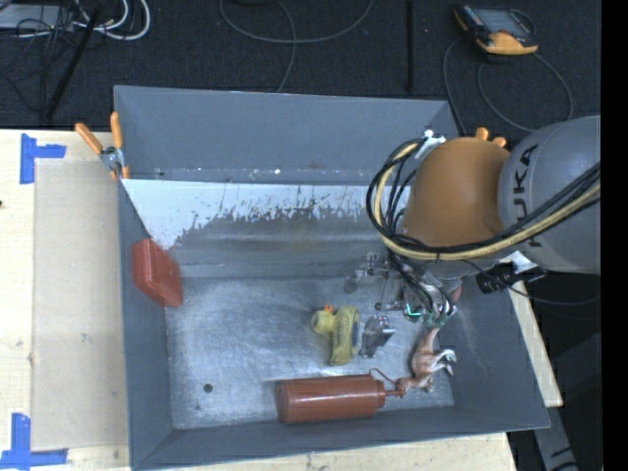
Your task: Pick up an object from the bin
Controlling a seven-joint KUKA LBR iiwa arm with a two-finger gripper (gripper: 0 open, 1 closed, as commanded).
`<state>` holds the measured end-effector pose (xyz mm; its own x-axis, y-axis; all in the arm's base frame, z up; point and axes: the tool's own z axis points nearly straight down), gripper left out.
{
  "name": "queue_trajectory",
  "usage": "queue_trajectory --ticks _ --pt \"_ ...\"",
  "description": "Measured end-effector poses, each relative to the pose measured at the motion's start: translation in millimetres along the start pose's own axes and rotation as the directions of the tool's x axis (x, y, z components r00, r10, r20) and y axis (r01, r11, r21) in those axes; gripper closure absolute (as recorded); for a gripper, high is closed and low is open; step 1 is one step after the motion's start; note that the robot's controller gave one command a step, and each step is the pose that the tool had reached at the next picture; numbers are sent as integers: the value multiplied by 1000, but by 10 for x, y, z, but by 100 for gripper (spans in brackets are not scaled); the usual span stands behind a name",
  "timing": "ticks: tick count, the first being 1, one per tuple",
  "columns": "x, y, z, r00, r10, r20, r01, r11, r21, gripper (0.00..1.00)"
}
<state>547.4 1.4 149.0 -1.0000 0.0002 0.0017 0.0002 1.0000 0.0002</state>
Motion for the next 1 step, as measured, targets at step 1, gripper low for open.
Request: queue_trajectory --ticks 1 --pt "52 311 336 998 65 7 -65 998 1 0"
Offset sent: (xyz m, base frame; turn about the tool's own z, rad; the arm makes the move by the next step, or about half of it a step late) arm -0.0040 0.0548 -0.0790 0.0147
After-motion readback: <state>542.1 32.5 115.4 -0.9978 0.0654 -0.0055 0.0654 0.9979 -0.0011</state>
